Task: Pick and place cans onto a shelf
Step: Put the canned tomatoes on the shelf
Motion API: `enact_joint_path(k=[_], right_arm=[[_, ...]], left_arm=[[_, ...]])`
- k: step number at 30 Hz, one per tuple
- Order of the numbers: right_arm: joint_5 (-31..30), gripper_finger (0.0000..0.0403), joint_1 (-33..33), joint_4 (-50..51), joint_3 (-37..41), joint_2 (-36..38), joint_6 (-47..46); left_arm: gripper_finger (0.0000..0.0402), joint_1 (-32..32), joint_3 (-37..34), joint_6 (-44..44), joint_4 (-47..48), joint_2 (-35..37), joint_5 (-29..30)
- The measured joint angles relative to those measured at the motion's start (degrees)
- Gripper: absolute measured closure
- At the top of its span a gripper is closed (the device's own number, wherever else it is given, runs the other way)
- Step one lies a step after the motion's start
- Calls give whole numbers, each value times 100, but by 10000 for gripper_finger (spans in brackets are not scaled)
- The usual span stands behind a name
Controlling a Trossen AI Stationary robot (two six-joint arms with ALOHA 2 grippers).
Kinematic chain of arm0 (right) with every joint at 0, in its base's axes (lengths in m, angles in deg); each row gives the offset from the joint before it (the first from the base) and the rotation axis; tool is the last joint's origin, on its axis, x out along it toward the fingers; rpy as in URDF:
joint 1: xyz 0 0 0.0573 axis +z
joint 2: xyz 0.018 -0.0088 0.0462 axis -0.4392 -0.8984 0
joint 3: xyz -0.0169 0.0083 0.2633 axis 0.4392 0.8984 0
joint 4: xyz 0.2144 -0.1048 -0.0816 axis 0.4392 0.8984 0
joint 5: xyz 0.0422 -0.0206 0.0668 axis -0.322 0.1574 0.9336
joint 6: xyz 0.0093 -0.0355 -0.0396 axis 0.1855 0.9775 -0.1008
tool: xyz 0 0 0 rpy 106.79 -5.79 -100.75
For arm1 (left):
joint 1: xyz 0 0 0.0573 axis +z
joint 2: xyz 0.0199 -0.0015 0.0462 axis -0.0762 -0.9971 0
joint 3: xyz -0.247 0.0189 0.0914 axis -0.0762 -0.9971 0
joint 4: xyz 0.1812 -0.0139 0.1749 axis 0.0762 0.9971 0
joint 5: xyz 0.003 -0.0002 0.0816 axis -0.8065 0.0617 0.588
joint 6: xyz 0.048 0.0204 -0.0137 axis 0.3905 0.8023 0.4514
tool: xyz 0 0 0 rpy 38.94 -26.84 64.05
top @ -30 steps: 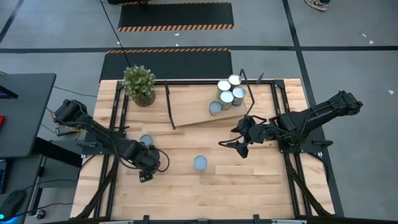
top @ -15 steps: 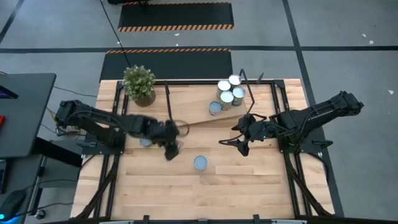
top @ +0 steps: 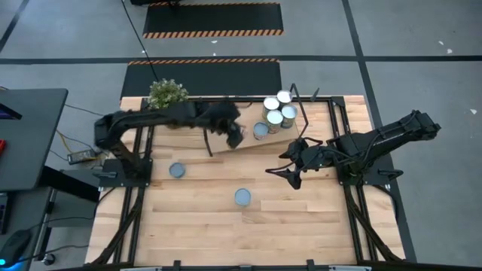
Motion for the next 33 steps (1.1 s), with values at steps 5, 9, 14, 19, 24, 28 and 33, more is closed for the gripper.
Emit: enact_joint_path(k=[5, 9, 14, 19, 24, 28, 33], right_arm=[[43, 47, -130, 11, 0, -1, -4], [110, 47, -383, 80, 0, 1, -130], [225, 47, -661, 70, 0, -1, -314], [243, 47, -839, 88, 0, -1, -503], [246, 47, -896, 105, 0, 0, -546], [245, 47, -901, 139, 0, 1, -547], [259, 47, -898, 175, 0, -1, -574]], left_arm=[[110, 649, 996, 781, 503, -895, -452], [110, 1152, 1650, 1468, 886, -1556, -776], [110, 1596, 2298, 2000, 944, -2236, -1177], [110, 1785, 2735, 2396, 841, -2697, -1298], [110, 1790, 2799, 2604, 568, -2924, -1248], [110, 1734, 2799, 2812, 465, -3083, -1221], [105, 1613, 2797, 3158, 334, -3202, -1184]])
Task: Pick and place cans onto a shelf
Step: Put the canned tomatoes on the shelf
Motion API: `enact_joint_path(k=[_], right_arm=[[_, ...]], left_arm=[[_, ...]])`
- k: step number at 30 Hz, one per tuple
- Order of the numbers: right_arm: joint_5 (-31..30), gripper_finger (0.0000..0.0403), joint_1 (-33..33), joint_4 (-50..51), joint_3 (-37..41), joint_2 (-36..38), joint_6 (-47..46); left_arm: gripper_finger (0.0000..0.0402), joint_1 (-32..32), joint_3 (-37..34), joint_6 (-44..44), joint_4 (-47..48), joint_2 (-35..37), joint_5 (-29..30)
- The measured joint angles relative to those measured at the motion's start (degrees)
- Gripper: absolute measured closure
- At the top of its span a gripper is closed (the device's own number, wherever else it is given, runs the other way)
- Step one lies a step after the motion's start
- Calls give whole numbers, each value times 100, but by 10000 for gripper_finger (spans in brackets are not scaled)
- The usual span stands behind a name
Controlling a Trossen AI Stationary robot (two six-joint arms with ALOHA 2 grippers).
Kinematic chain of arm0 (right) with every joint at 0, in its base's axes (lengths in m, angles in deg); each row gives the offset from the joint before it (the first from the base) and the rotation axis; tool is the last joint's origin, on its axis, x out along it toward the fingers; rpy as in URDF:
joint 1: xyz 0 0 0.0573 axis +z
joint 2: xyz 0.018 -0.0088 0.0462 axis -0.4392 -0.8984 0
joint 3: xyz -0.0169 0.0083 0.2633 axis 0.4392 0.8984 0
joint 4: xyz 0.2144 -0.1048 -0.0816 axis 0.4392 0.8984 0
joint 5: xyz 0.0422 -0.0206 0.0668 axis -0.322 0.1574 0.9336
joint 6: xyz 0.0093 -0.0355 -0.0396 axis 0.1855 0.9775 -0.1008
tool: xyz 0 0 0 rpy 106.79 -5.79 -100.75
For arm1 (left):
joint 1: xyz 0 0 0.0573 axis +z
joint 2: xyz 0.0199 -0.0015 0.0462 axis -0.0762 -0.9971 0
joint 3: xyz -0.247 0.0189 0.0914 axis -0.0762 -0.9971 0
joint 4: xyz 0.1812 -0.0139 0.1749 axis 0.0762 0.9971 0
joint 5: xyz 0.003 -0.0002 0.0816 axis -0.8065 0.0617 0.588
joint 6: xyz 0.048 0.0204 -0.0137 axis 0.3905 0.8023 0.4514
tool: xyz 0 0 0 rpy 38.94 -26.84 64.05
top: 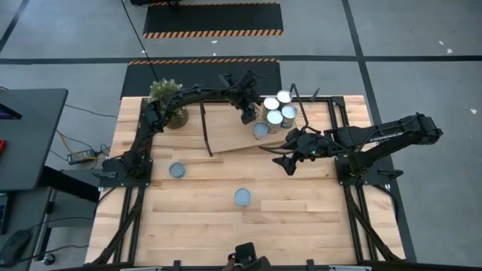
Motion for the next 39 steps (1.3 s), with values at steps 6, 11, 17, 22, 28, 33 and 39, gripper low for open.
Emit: enact_joint_path(k=[6, 11, 17, 22, 28, 33, 39], right_arm=[[27, 47, 2, 20, 0, 1, -41], [29, 47, 2, 18, 0, 0, -84], [28, 47, 0, -15, 0, 1, -118], [29, 47, 0, -35, 0, 2, -128], [27, 47, 0, -37, 0, 2, -170], [27, 47, 0, -35, 0, 2, -241], [27, 47, 0, -35, 0, 2, -298]], left_arm=[[94, -113, -2, 295, -125, -126, 111], [92, -129, -7, 389, -281, -201, 126], [90, -129, -9, 357, -219, -208, 125], [88, -132, -9, 438, -248, -207, 128], [87, -160, -9, 778, -280, -207, 210], [86, -164, -9, 731, -271, -206, 210], [85, -195, -9, 657, -256, -206, 392]])
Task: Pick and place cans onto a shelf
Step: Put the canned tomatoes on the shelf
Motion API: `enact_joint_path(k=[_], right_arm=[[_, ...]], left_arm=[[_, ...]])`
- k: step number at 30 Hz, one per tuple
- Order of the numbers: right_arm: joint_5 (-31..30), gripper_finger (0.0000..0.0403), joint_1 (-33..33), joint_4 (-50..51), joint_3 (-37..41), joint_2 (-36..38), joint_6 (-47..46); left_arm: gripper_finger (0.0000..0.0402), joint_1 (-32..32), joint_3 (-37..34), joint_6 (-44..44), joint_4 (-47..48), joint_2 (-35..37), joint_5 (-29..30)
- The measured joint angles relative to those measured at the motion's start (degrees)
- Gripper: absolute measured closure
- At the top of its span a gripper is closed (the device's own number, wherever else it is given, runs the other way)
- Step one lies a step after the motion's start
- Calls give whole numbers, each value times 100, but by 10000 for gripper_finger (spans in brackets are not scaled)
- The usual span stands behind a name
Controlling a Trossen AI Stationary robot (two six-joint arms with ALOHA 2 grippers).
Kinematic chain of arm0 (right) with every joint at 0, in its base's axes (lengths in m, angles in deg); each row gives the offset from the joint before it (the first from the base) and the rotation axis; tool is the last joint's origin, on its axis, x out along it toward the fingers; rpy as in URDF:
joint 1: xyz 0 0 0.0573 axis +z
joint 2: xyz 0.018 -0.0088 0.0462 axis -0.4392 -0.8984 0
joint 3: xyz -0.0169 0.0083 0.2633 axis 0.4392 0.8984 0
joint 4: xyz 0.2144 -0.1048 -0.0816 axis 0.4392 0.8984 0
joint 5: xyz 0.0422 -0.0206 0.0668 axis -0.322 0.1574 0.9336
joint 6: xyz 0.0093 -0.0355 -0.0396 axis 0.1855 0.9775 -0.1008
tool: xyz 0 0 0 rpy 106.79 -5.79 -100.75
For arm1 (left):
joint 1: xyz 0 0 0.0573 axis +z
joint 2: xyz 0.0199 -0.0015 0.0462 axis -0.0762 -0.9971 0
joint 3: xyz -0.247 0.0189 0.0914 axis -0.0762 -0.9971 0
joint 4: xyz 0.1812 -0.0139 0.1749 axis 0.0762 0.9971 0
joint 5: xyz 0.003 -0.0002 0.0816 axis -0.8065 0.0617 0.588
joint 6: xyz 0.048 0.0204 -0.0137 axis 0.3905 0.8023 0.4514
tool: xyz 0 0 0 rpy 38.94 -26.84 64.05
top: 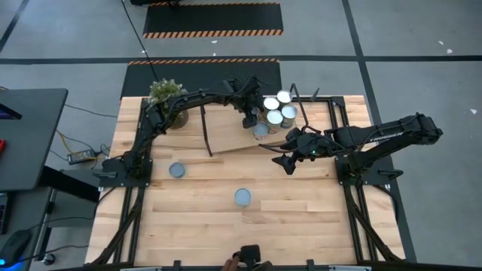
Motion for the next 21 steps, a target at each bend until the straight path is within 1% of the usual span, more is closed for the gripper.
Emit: enact_joint_path(k=[4, 10, 17, 21], right_arm=[[0, 47, 0, 0, 0, 0, -24], [0, 47, 0, 0, 0, -2, -55], [-1, 47, 0, 0, 0, -1, -34], [0, 47, 2, 0, 0, 0, -22]], left_arm=[[85, -43, 0, 247, -13, 0, 69], [85, -76, 0, 254, -58, 0, 76], [85, -94, 0, -212, -101, 0, 81], [85, -95, 0, -218, -151, 0, 80]])
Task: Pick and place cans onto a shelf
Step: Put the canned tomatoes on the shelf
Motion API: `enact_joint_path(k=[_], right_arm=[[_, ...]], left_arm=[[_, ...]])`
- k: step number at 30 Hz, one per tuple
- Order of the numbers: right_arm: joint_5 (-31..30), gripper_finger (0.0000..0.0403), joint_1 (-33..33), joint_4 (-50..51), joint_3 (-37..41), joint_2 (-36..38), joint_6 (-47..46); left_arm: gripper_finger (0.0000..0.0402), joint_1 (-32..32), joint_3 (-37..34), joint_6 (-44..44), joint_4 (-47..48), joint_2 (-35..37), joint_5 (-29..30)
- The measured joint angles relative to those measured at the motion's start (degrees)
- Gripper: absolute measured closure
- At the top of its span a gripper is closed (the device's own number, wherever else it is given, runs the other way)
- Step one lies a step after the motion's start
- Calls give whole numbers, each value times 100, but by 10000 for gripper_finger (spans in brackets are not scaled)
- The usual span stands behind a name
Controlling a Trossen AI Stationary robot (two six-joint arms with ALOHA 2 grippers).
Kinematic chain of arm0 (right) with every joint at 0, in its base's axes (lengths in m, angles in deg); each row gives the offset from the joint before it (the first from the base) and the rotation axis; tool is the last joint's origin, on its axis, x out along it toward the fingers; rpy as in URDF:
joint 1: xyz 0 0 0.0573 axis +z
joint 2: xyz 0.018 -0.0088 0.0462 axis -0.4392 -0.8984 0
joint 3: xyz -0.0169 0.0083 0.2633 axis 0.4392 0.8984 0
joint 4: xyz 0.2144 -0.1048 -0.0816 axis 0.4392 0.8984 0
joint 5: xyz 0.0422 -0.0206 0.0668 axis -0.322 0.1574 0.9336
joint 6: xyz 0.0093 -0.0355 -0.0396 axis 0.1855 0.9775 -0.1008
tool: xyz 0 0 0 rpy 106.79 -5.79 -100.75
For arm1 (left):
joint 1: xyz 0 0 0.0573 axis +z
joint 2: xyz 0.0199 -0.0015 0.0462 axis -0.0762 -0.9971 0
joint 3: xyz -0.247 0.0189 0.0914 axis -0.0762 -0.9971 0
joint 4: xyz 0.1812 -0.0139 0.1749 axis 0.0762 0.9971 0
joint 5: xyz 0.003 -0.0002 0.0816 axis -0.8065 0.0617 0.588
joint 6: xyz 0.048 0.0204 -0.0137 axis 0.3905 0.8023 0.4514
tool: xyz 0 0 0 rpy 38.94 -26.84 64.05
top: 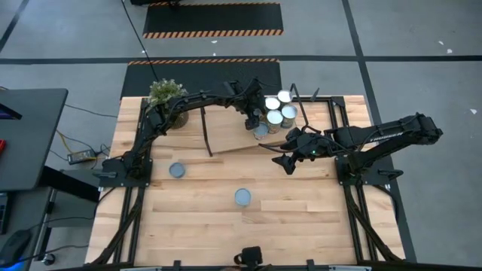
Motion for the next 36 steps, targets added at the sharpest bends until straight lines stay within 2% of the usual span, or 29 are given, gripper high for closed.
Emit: enact_joint_path(k=[23, 30, 36], right_arm=[[2, 47, 15, 0, 0, 0, -257], [2, 47, 15, 2, 0, 0, -228], [2, 47, 15, 2, 0, -1, -164]], left_arm=[[85, -180, 0, 182, 81, 55, 31], [85, -193, 0, 302, 280, 50, 769], [85, -218, 0, 196, 276, 48, 1091]])
